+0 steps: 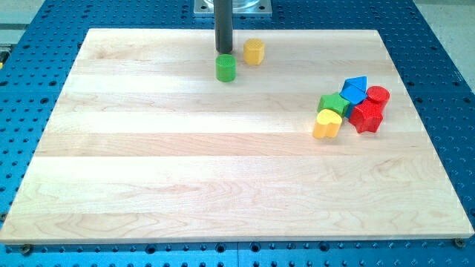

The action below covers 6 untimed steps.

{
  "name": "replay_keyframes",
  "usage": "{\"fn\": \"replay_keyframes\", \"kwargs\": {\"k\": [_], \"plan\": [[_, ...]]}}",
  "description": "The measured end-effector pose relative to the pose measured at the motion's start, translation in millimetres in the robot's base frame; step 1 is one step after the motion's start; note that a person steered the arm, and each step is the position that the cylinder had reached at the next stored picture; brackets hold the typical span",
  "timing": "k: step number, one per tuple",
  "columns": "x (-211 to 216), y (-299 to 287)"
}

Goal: Push the yellow hexagon and green circle towards the group of blocks

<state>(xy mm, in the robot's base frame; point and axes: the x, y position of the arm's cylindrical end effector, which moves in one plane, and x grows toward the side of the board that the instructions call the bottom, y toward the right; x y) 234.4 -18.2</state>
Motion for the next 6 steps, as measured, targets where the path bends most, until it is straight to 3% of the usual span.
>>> {"fn": "replay_keyframes", "kwargs": {"k": [1, 3, 4, 5, 6], "plan": [[-13, 13], [57, 89], [68, 121], [33, 91], [49, -6]]}}
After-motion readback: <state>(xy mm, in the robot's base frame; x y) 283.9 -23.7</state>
